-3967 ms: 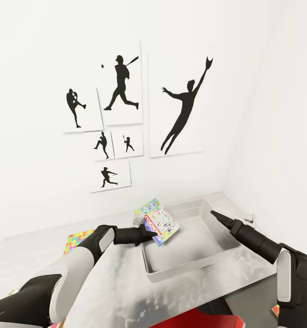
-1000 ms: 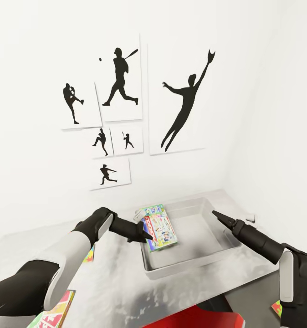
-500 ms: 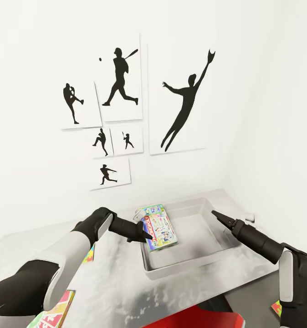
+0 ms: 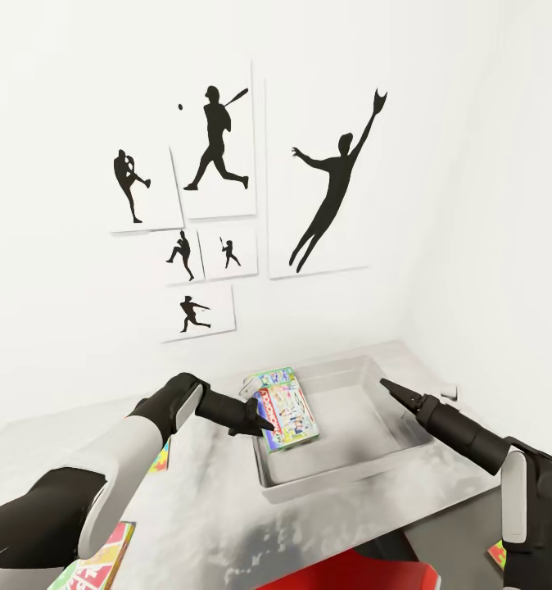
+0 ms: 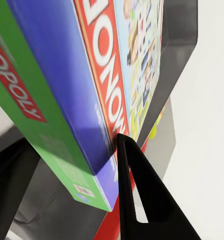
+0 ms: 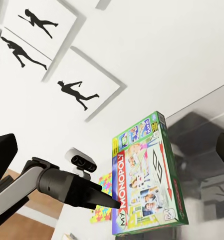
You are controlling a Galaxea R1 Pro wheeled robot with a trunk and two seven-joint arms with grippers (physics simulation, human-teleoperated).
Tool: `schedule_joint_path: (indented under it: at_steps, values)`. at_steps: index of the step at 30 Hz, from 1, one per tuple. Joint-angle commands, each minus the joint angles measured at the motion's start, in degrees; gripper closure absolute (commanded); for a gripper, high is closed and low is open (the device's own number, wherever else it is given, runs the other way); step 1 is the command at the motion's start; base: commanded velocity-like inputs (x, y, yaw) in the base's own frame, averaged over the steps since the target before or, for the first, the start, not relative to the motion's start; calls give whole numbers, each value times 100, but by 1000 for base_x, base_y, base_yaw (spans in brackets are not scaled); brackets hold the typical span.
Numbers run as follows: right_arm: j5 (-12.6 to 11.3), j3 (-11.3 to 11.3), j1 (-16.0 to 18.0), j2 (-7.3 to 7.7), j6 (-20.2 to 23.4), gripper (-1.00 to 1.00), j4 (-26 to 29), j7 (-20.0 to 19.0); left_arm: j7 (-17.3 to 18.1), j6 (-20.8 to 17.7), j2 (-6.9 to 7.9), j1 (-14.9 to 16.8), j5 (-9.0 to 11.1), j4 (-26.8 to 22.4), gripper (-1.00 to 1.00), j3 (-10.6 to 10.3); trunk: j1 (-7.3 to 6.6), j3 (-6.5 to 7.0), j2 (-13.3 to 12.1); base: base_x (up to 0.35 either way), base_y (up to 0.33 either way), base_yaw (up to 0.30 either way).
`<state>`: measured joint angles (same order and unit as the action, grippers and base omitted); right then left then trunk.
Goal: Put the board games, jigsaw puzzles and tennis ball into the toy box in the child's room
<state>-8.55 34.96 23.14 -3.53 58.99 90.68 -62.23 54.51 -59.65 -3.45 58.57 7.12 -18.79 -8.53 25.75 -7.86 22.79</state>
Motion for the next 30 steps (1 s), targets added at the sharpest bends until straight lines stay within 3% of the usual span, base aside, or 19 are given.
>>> schedule_joint_path:
  at_steps: [1,27,28,30]
  values:
    - [11,11,7,-4,24,-100,2,-26,-11,-35,7,6,62,-3,100,-44,4,-12,13,0,0,0]
    - [11,8,8,-7,24,-100,2,-26,-11,-35,3,6,53,-10,100,-43,4,193,13,0,0,0]
    - [11,8,9,-7,24,-100,2,-26,-11,-35,4,6,53,-10,-100,-43,4,202,13,0,0,0]
    - [11,8,9,-7,24,-100,2,-26,-11,-35,9,6,57,-11,-100,-44,4,213,13,0,0,0]
